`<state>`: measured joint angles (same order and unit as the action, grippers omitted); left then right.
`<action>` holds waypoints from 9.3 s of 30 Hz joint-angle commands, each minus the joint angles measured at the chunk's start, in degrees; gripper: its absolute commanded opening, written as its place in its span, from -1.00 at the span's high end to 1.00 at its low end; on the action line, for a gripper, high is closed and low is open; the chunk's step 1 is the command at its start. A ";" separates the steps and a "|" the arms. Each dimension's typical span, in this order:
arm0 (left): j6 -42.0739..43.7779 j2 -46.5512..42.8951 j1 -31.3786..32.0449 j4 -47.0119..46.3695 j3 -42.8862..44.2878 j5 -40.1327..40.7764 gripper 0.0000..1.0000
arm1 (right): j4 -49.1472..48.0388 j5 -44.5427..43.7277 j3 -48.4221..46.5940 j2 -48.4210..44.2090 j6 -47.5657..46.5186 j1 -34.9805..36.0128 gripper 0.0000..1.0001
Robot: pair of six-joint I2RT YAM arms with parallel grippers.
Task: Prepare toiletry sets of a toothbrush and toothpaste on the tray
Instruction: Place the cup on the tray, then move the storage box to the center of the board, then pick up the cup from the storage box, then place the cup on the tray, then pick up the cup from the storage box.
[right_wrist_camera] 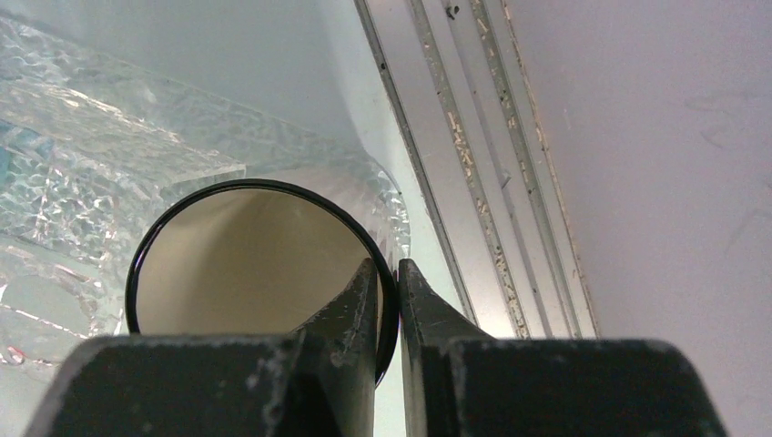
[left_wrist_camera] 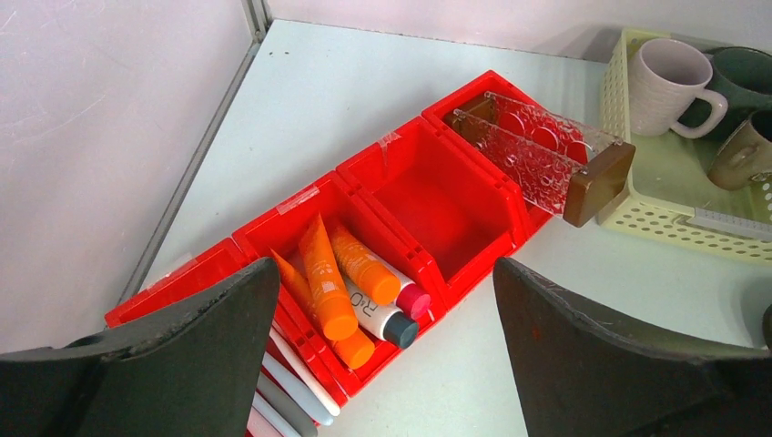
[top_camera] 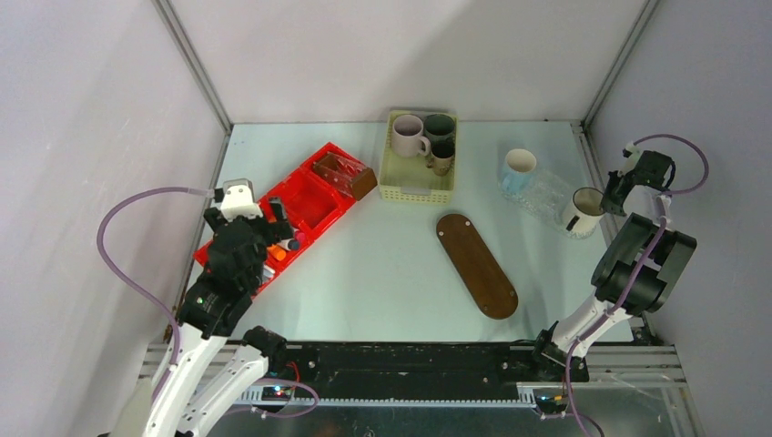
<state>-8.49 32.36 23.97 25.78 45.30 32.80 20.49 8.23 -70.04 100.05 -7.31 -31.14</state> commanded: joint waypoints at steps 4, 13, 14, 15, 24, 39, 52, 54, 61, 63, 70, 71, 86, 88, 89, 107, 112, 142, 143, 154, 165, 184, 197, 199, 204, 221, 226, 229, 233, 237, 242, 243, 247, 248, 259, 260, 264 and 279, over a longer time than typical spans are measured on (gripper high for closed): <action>0.91 -1.03 -0.34 -1.80 -0.58 -0.38 -0.89 | 0.16 0.27 -0.10 -4.15 1.08 0.38 0.72; 0.93 -1.25 -0.50 -1.82 -0.63 -0.49 -0.89 | 0.24 0.29 -0.12 -4.64 2.78 0.11 0.36; 0.89 -1.14 -0.54 -1.85 -0.64 -0.57 -0.89 | 0.16 0.05 -0.11 -4.97 3.12 0.11 0.33; 0.86 -1.11 -0.57 -1.85 -0.63 -0.60 -0.89 | -0.01 -0.09 -0.10 -5.81 3.28 0.11 0.27; 0.51 -0.13 -0.87 -1.92 -0.73 -1.66 -0.89 | -3.64 -1.44 -0.21 -16.32 6.29 2.03 -0.10; 0.66 2.85 -1.19 -2.73 -1.25 -2.30 -0.91 | -7.84 5.52 -0.18 -20.59 4.93 31.82 -0.42; 1.40 4.83 -1.58 -3.11 -1.66 -0.71 -0.93 | -9.27 10.98 -6.64 1.72 -3.27 53.70 -0.43; 1.45 4.90 -1.82 -3.23 -1.61 -0.59 -0.93 | -9.02 11.28 -8.15 4.52 -4.14 55.01 -0.43; 1.52 5.60 -2.25 -3.42 -1.79 -0.60 -0.93 | -4.09 12.37 -15.38 13.09 -6.48 60.14 -0.40; 1.51 5.84 -2.33 -3.31 -1.79 -0.67 -0.93 | -2.61 12.53 -16.82 14.08 -6.97 61.78 -0.37; 1.48 6.10 -2.34 -3.32 -1.75 -0.97 -0.93 | -0.25 13.90 -15.70 13.16 -6.18 66.87 -0.22; 1.49 6.13 -2.34 -3.33 -1.78 -0.97 -0.93 | 0.37 14.38 -15.54 13.03 -5.95 67.84 -0.20; 1.46 6.67 -2.35 -3.37 -1.73 -1.59 -0.93 | 0.92 8.75 -17.04 6.54 -1.98 74.12 -0.22; 1.45 6.69 -2.35 -3.39 -1.71 -1.60 -0.93 | 0.73 4.51 -17.55 5.35 -2.49 73.41 -0.23; 1.45 6.72 -2.35 -3.42 -1.75 -1.64 -0.93 | 0.67 3.55 -17.64 4.72 -2.69 73.15 -0.23; 1.39 7.21 -2.34 -3.32 -1.71 -2.12 -0.93 | 0.50 -6.94 -17.45 9.78 3.58 63.20 -0.14; 1.41 7.32 -2.34 -3.33 -1.72 -2.20 -0.93 | 1.00 -4.51 -17.89 12.23 2.58 62.93 -0.07; 1.46 7.38 -2.41 -3.56 -2.02 -2.89 -0.93 | 14.38 -6.26 -14.36 -7.41 -18.08 65.34 1.00; 1.46 7.37 -2.38 -3.55 -2.04 -2.91 -0.93 | 14.97 -6.22 -13.42 -9.19 -20.11 65.29 1.00; 1.64 7.73 -2.43 -3.90 -2.32 -3.34 -0.93 | 15.96 -1.12 1.92 -19.67 -38.37 62.26 1.00; 1.72 8.06 -2.37 -4.07 -2.41 -3.61 -0.93 | 15.44 7.37 4.80 -13.86 -42.30 58.34 1.00; 1.81 8.25 -2.37 -4.07 -2.48 -3.68 -0.93 | 15.25 16.32 6.01 -10.98 -43.45 56.19 0.88; 1.85 8.17 -2.42 -4.05 -2.42 -3.70 -0.93 | 13.01 17.15 6.00 -9.37 -42.25 55.10 0.81; 1.89 8.16 -2.41 -3.99 -2.41 -3.63 -0.93 | 12.39 17.32 6.00 -9.12 -42.16 55.13 0.81; 1.86 8.22 -2.38 -4.03 -2.43 -3.62 -0.93 | 11.52 17.38 6.00 -8.59 -42.08 55.04 0.80; 1.99 8.33 -2.35 -3.99 -2.35 -4.26 -0.93 | 12.96 18.35 3.24 -14.10 -40.06 55.63 0.04; 1.99 8.19 -2.36 -3.92 -2.37 -4.50 -0.93 | 10.29 15.90 0.90 -18.44 -34.23 55.41 -0.25; 1.94 8.16 -2.39 -3.94 -2.37 -4.52 -0.93 | 8.45 14.96 -0.89 -19.50 -31.24 55.07 -0.32; 2.04 8.27 -2.43 -3.90 -2.32 -4.35 -0.93 | 3.87 14.41 -2.89 -19.26 -24.76 54.68 -0.35; 2.01 8.25 -2.33 -3.89 -2.32 -4.32 -0.93 | 0.18 11.98 -6.33 -14.91 -18.00 54.35 -0.35; 2.03 8.46 -2.42 -3.90 -2.32 -4.41 -0.93 | 3.58 6.47 -17.65 -5.03 -15.62 54.26 -0.46; 2.10 8.52 -2.43 -3.90 -2.34 -4.41 -0.93 | 5.90 6.28 -19.51 -1.57 -15.52 54.17 -0.49; 2.12 8.62 -2.43 -4.03 -2.39 -4.29 -0.93 | 10.94 5.90 -28.77 7.74 -16.69 54.04 -0.48; 2.15 8.65 -2.43 -4.06 -2.40 -4.18 -0.93 | 11.44 5.61 -30.80 8.91 -17.04 54.00 -0.47; 2.34 10.87 -2.37 -4.30 -2.59 -4.23 -0.93 | 14.00 -1.03 -41.62 24.56 -24.16 54.12 -0.21; 2.34 11.21 -2.36 -4.26 -2.59 -4.27 -0.93 | 14.50 -1.07 -42.13 25.94 -24.99 54.05 -0.20; 2.38 11.94 -2.41 -4.20 -2.50 -4.43 -0.93 | 15.91 0.67 -43.83 28.69 -26.92 54.19 -0.15; 2.03 11.35 -2.36 -3.96 -2.14 -5.22 -0.93 | 23.75 4.14 -50.35 31.26 -30.44 56.02 1.00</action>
<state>-7.03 44.60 21.93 23.24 42.81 28.23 42.85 11.81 -115.52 132.49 -36.45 24.64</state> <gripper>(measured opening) 0.965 0.099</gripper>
